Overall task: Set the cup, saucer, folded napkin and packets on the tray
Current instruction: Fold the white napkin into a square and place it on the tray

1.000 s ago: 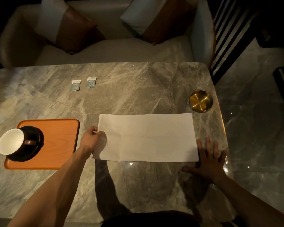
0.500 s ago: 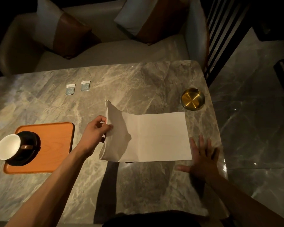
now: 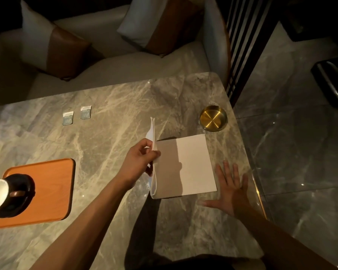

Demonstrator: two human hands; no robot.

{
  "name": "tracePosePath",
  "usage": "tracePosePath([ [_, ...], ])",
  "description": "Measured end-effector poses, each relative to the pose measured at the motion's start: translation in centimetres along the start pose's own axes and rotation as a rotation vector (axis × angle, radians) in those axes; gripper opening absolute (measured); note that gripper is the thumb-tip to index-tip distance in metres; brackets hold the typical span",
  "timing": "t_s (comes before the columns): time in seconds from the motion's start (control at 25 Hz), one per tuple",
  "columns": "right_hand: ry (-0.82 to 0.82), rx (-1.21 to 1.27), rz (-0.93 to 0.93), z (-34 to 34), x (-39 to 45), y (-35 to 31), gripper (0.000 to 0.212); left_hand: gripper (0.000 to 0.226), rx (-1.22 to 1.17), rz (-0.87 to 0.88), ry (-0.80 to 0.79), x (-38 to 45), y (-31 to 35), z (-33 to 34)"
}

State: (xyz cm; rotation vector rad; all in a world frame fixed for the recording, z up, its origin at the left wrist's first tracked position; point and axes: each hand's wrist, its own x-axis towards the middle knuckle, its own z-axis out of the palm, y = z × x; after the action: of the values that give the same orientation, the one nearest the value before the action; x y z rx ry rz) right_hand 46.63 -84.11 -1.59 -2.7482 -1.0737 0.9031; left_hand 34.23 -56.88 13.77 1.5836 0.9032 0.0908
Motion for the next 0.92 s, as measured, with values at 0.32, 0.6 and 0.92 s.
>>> tracePosePath([
  [0.32, -0.001, 0.057, 0.046, 0.1, -1.0, 2.0, 0.138, 0.011, 0.096, -0.060, -0.053, 3.5, -0.4, 6.2],
  [0.6, 0.020, 0.060, 0.048, 0.2, -0.9, 1.9, 0.136, 0.012, 0.279, -0.141, -0.117, 6.7, -2.0, 11.2],
  [0.92, 0.076, 0.042, 0.036, 0.5, -0.8, 2.0, 0.133, 0.011, 0.538, -0.196, -0.188, 8.5, -3.7, 15.4],
])
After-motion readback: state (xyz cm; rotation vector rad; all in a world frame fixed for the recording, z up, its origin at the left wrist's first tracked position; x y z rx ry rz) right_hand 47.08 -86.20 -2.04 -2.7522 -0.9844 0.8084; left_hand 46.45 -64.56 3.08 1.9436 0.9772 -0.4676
